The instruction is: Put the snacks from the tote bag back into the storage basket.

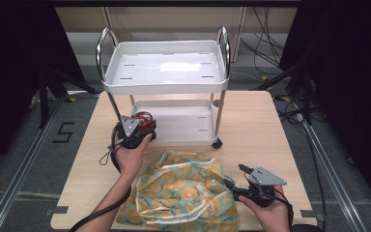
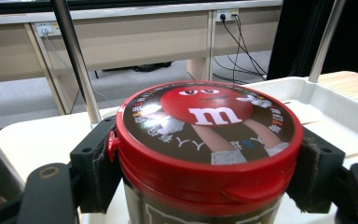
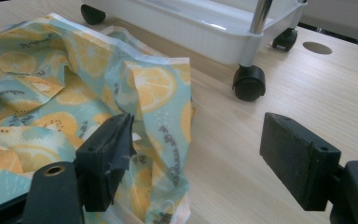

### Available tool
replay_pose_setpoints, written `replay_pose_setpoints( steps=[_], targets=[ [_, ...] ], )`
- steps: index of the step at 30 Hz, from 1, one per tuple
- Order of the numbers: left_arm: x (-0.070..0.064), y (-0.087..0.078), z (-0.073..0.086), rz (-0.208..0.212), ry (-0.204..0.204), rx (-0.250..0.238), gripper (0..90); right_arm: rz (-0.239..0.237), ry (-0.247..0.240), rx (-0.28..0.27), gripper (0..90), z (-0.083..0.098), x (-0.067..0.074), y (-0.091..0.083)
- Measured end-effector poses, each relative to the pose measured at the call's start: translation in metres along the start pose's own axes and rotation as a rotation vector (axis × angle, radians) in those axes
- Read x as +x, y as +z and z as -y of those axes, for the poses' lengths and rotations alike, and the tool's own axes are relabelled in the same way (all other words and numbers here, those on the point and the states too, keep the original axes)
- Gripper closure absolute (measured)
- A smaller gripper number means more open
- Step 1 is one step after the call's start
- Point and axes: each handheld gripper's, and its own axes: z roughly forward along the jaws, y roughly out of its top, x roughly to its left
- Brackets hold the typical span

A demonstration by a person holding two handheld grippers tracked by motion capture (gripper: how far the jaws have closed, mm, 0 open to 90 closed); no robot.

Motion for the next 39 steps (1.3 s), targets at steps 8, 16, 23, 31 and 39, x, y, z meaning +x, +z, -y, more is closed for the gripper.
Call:
replay_pose_setpoints(
  steps=[8,16,23,31,39],
  targets=[
    [0.0004,0.0016,0.0002,0.0,0.001,-0.002,23.3,-0.002,-0.035,-0.009,26.4,-0.0001,-0.002,0.0013],
    [-0.0006,0.0032,0.0011,-0.002,-0.006,0.007,23.3,-0.004,-0.035,-0.007,26.4,0.0,-0.0017,0.0013],
    [0.0002,0.0063,0.0015,0.0,0.002,-0.003,23.3,-0.008,-0.044,-0.019,26.4,0.0002,-0.0025,0.0028],
    [0.0001,0.0082,0.0011,0.004,0.003,-0.004,23.3,-0.011,-0.018,-0.007,26.4,0.0003,-0.001,0.0019],
    [0.0013,0.0093,0.0017,-0.005,0.026,0.014,23.3,-0.007,-0.021,-0.007,26.4,0.0004,-0.0012,0.0018]
  ],
)
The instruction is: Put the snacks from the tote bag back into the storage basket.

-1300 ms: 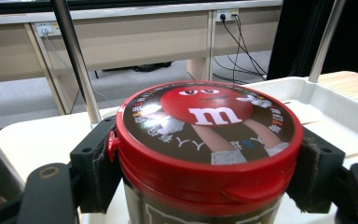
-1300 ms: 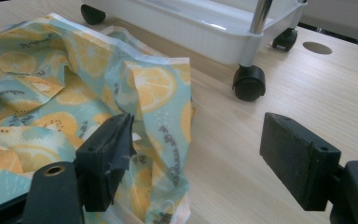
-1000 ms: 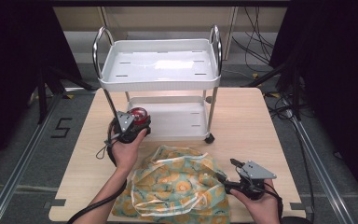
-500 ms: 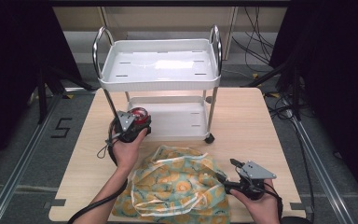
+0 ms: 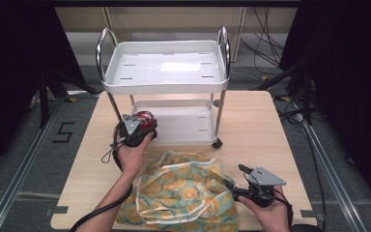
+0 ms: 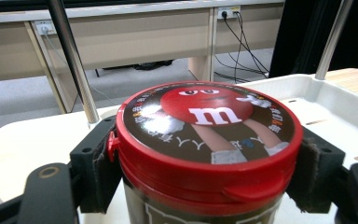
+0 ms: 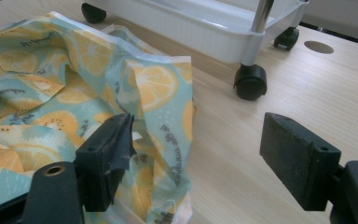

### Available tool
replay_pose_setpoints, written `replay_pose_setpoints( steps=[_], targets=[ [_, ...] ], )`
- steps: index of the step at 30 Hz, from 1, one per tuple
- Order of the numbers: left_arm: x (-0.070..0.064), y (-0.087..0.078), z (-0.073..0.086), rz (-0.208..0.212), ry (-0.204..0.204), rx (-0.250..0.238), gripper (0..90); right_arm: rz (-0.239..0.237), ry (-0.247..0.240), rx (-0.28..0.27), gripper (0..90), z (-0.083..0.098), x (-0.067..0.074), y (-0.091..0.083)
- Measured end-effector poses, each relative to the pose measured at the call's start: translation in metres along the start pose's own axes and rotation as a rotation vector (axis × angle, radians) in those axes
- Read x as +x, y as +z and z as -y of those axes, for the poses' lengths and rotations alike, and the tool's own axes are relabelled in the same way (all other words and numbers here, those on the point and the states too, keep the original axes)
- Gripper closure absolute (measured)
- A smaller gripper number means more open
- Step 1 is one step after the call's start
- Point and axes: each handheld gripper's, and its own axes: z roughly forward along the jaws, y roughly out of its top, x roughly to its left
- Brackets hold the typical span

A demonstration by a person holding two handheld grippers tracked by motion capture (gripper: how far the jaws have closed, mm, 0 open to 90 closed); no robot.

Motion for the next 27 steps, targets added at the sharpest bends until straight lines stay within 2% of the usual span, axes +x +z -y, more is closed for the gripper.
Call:
replay_pose_setpoints(
  steps=[5,7,25,27],
  targets=[
    [-0.0006,0.0006,-0.0001,-0.002,0.002,0.0,23.3,0.003,-0.018,-0.011,26.4,0.0,-0.0015,0.0006],
    [-0.0008,0.0007,-0.0002,-0.002,0.002,0.0,23.3,-0.004,0.005,0.002,26.4,-0.0001,0.0001,0.0],
    [-0.0059,0.0001,0.0005,-0.008,0.005,0.002,23.3,-0.006,0.003,0.001,26.4,0.0001,-0.0001,0.0002],
    [-0.0067,-0.0001,0.0003,-0.011,0.016,-0.003,23.3,-0.003,-0.002,0.0,26.4,0.0002,-0.0003,0.0005]
  ],
)
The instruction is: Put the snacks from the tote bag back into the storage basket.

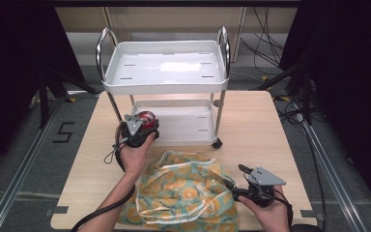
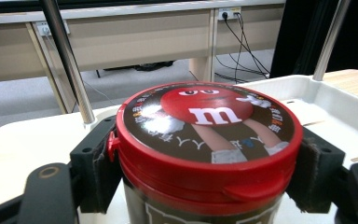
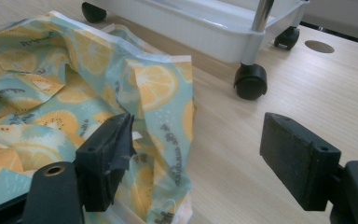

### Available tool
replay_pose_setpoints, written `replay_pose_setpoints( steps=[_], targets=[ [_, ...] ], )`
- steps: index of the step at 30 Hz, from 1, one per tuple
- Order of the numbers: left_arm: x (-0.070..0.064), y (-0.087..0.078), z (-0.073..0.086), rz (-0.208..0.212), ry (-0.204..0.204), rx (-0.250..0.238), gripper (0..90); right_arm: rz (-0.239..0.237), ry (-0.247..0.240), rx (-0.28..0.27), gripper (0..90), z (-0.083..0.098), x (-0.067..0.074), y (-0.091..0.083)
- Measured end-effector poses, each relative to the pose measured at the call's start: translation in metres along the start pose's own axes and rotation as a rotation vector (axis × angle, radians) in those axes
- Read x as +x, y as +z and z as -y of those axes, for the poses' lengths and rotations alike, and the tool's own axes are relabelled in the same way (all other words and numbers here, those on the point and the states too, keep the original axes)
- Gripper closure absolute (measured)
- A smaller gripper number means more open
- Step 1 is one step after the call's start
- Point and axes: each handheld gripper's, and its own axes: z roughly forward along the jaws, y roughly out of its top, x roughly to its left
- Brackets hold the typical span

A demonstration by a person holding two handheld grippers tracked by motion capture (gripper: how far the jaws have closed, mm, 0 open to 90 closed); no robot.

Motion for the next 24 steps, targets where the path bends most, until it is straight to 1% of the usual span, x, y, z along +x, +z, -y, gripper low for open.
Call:
replay_pose_setpoints(
  steps=[1,2,3,5,7,8,12,13,14,15,16,19,20,21,22,23,24],
  targets=[
    [-0.0008,-0.0001,-0.0001,-0.002,0.001,-0.005,23.3,0.001,0.0,-0.001,26.4,0.0,0.0001,0.0001],
    [-0.0015,-0.0001,-0.0003,0.001,-0.008,-0.009,23.3,-0.001,0.005,0.003,26.4,0.0002,0.0011,0.0002],
    [-0.0033,0.0007,-0.0005,0.009,-0.031,-0.023,23.3,-0.002,0.001,0.001,26.4,0.0001,0.0008,0.0004],
    [-0.004,0.0011,-0.0008,0.009,-0.033,-0.024,23.3,-0.002,0.0,0.001,26.4,0.0001,0.0008,0.0005],
    [-0.0044,0.0015,-0.0011,0.011,-0.035,-0.024,23.3,0.0,-0.023,-0.012,26.4,0.0,-0.0009,0.0012],
    [-0.0046,0.0017,-0.0013,0.012,-0.034,-0.023,23.3,-0.005,-0.005,0.002,26.4,0.0001,0.0003,0.0005],
    [-0.0059,0.0022,-0.0017,0.014,-0.032,-0.022,23.3,-0.004,-0.008,0.0,26.4,0.0001,0.0,0.0006],
    [-0.0062,0.0023,-0.0019,0.015,-0.033,-0.022,23.3,-0.008,0.0,0.007,26.4,0.0002,0.0006,0.0004],
    [-0.0065,0.0026,-0.0019,0.016,-0.034,-0.023,23.3,0.0,-0.023,-0.011,26.3,0.0001,-0.001,0.0011],
    [-0.0066,0.0027,-0.002,0.016,-0.032,-0.022,23.3,-0.001,-0.023,-0.011,26.3,0.0001,-0.001,0.0012],
    [-0.0073,0.003,-0.0017,0.02,-0.046,-0.018,23.3,-0.001,-0.024,-0.011,26.3,0.0001,-0.001,0.0011],
    [-0.0073,0.0038,-0.0022,0.021,-0.044,-0.013,23.3,-0.006,-0.006,0.002,26.3,0.0002,0.0001,0.0005],
    [-0.0061,0.0035,-0.0021,0.014,-0.028,0.001,23.3,-0.004,0.042,0.016,26.3,0.0003,0.0031,-0.0011],
    [-0.005,0.004,-0.0022,0.012,-0.016,0.005,23.3,-0.003,0.039,0.014,26.3,0.0003,0.003,-0.001],
    [-0.0049,0.0043,-0.0023,0.011,-0.017,0.003,23.3,0.002,0.028,0.006,26.3,0.0003,0.0022,-0.0007],
    [-0.0049,0.0044,-0.0024,0.011,-0.018,0.004,23.3,0.001,-0.007,-0.005,26.3,-0.0001,-0.0008,0.0],
    [-0.005,0.0046,-0.0025,0.01,-0.019,0.004,23.3,0.003,-0.011,-0.008,26.3,-0.0001,-0.001,0.0001]
  ],
)
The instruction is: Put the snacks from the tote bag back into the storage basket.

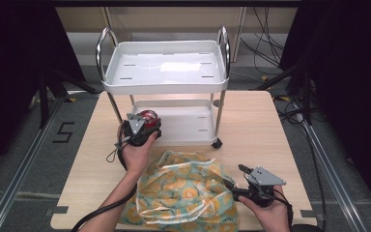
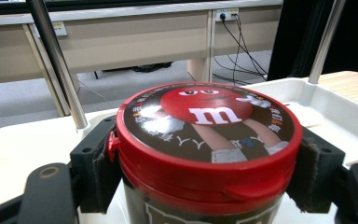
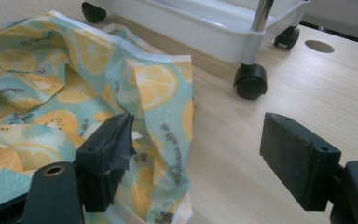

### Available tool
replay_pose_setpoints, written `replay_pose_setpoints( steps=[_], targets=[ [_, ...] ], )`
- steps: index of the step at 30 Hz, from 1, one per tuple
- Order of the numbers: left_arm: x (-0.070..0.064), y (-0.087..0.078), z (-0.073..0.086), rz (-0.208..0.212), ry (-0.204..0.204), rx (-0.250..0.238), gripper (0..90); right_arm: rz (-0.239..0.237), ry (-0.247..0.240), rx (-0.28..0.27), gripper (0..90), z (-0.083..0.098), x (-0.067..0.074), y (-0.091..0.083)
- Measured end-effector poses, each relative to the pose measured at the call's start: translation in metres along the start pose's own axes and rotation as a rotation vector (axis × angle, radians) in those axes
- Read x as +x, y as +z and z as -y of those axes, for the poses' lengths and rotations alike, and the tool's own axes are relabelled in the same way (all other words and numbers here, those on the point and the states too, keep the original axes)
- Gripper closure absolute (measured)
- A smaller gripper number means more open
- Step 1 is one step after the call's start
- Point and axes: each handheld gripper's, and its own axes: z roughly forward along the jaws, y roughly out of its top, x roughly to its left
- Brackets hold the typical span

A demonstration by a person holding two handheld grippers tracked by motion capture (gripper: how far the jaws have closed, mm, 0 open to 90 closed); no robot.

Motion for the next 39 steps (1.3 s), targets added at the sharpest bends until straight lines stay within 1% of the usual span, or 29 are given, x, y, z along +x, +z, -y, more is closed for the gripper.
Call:
replay_pose_setpoints(
  steps=[3,4,5,6,7,9,11,13,14,15,16,17,20,25,29,30,31,33,34,35,36,37,39],
  targets=[
    [0.0,0.001,0.0,-0.001,0.0,0.001,23.3,0.007,0.005,0.006,26.3,0.0,0.001,-0.001],
    [0.0,0.001,-0.001,-0.001,0.001,0.001,23.3,0.004,0.037,0.019,26.3,0.0,0.003,-0.001],
    [0.0,0.001,-0.001,-0.001,0.0,0.0,23.3,0.002,0.047,0.026,26.3,0.0,0.004,-0.002],
    [0.0,0.001,-0.001,-0.001,-0.001,-0.001,23.3,0.007,-0.001,0.008,26.3,0.0,0.0,-0.001],
    [0.0,0.002,-0.001,-0.001,0.001,0.0,23.3,0.004,-0.004,-0.002,26.3,0.0,0.0,0.0],
    [0.0,0.002,-0.001,-0.001,0.003,0.003,23.3,-0.003,0.015,0.011,26.3,0.0,0.001,0.0],
    [0.0,0.003,-0.001,-0.002,0.0,0.003,23.3,-0.002,0.012,0.008,26.3,0.0,0.001,0.0],
    [0.0,0.004,-0.001,-0.001,0.001,0.005,23.3,0.001,-0.001,0.0,26.3,0.0,0.0,0.0],
    [-0.001,0.004,0.0,-0.002,0.001,0.005,23.3,-0.006,0.015,0.009,26.3,0.0,0.001,0.0],
    [-0.001,0.004,0.0,-0.002,0.003,0.009,23.3,0.003,0.018,0.002,26.3,0.0,0.002,0.0],
    [-0.001,0.005,0.0,-0.003,0.001,0.009,23.3,0.003,0.017,0.002,26.3,0.0,0.002,0.0],
    [-0.001,0.005,0.0,-0.002,0.001,0.008,23.3,-0.004,-0.003,-0.001,26.3,0.0,0.001,0.001],
    [-0.001,0.007,0.001,-0.002,-0.002,0.011,23.3,0.004,-0.002,0.004,26.3,0.0,0.001,0.0],
    [-0.001,0.008,0.0,-0.002,-0.005,0.013,23.3,-0.001,0.005,0.01,26.3,0.0,0.001,0.0],
    [-0.001,0.009,0.0,-0.001,0.0,0.013,23.3,0.0,-0.01,0.004,26.3,0.0,0.0,0.001],
    [-0.001,0.01,0.0,-0.001,-0.001,0.014,23.3,-0.012,0.01,0.021,26.3,0.0,0.001,0.001],
    [-0.001,0.01,0.0,-0.002,-0.001,0.016,23.3,-0.011,0.015,0.021,26.3,0.0,0.002,0.0],
    [-0.001,0.01,0.0,-0.004,-0.003,0.017,23.3,-0.002,-0.003,0.008,26.3,0.0,0.001,0.001],
    [-0.001,0.011,0.0,-0.003,-0.002,0.016,23.3,-0.002,-0.004,0.008,26.3,0.0,0.001,0.001],
    [-0.001,0.011,0.0,-0.002,-0.007,0.013,23.3,-0.002,-0.004,0.008,26.3,0.0,0.001,0.001],
    [-0.001,0.012,0.0,0.0,-0.011,0.01,23.3,0.0,0.013,0.011,26.3,0.0,0.002,0.0],
    [-0.003,0.013,0.0,0.006,-0.032,-0.006,23.3,0.003,0.027,0.015,26.3,0.0,0.002,0.0],
    [-0.003,0.014,0.0,0.006,-0.031,-0.005,23.3,0.006,0.024,0.011,26.3,0.001,0.002,0.0]
  ],
)
